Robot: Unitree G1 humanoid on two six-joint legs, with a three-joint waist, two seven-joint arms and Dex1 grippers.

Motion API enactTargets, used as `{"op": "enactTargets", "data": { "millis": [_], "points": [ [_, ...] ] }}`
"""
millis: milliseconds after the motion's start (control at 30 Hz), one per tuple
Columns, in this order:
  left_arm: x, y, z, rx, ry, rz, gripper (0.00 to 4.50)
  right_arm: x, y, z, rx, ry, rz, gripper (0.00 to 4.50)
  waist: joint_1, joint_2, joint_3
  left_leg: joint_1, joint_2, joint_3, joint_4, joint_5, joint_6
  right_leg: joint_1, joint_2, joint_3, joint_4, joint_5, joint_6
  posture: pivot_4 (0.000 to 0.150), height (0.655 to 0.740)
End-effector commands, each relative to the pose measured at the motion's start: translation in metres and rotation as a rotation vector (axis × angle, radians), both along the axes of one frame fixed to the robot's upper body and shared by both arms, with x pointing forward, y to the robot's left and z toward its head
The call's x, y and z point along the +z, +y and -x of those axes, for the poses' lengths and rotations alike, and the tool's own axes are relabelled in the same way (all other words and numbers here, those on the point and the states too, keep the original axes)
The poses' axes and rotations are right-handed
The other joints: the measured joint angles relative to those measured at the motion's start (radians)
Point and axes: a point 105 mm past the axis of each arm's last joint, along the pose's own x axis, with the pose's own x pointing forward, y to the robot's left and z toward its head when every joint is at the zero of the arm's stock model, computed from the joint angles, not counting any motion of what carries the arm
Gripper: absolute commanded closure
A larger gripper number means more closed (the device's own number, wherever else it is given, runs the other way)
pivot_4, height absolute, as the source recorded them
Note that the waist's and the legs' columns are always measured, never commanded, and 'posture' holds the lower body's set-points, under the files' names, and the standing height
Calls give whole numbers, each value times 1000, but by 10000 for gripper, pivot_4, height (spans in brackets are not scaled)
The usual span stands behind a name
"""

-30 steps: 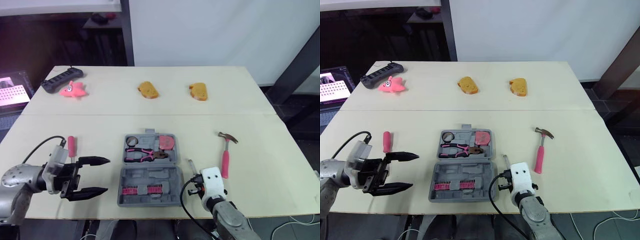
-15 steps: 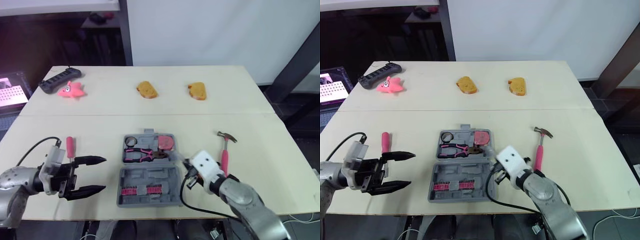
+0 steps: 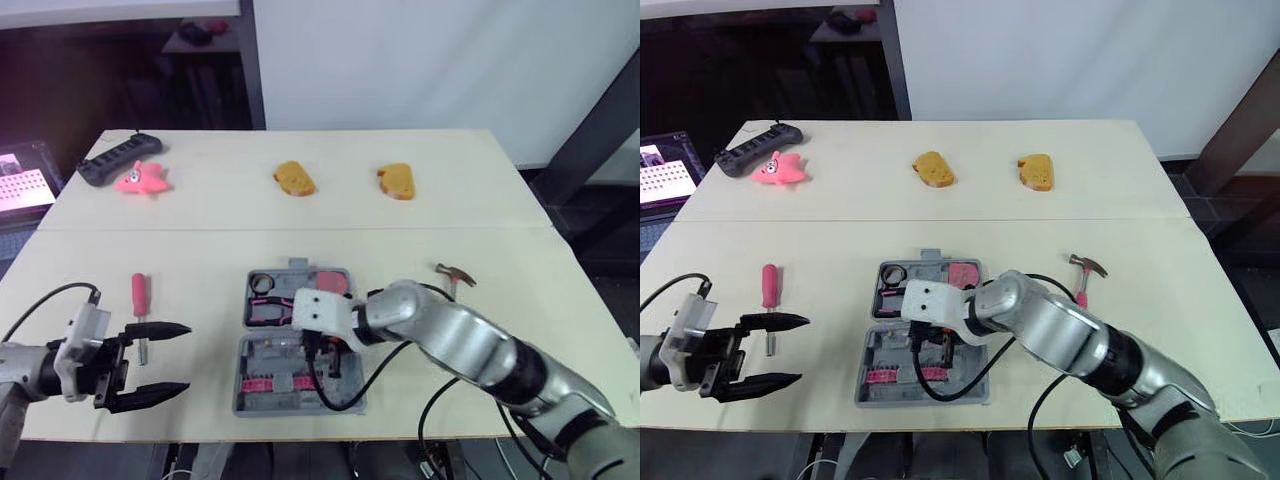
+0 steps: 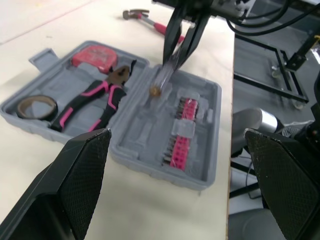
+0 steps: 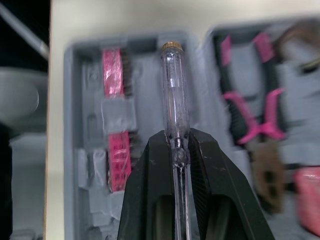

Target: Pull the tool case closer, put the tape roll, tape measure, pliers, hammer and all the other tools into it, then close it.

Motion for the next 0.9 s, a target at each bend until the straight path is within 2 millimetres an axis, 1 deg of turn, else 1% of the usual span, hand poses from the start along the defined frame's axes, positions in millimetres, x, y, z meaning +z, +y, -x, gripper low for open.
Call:
{"op": "enactTargets", "data": {
  "millis": [33, 133, 333, 500, 900],
  "points": [
    [8, 1, 4, -7, -37, -19, 0, 1, 16, -9, 13, -56, 18, 44650, -1, 0, 0, 0, 0, 0, 0, 0, 0, 0, 0, 0, 0, 0, 0, 1500, 7400],
    [8, -1, 8, -6, -33, -16, 0, -1, 23, -11, 8, -68, 44, 44650, 0, 0, 0, 0, 0, 0, 1, 0, 0, -1, 0, 0, 1, 0, 0, 1500, 7400],
    [9, -2, 12, 1, -25, -15, 0, -6, 26, -12, -16, -62, 68, 44650, 1, 0, 0, 0, 0, 0, 1, 0, 0, 0, 0, 0, 2, 0, 0, 1500, 7400],
    [9, -4, 12, 6, -23, -9, 0, -11, 34, -14, -43, -44, 71, 44650, -3, 0, 0, 0, 0, 0, 1, 0, 0, -1, 0, 0, 2, 0, 0, 1500, 7400],
    [10, -7, 10, 7, -26, -2, 0, -15, 42, -13, -48, -44, 70, 44650, -3, 0, 0, 0, 0, 0, 1, 0, 0, -1, 0, 0, 2, 0, 0, 1500, 7400]
  ]
}}
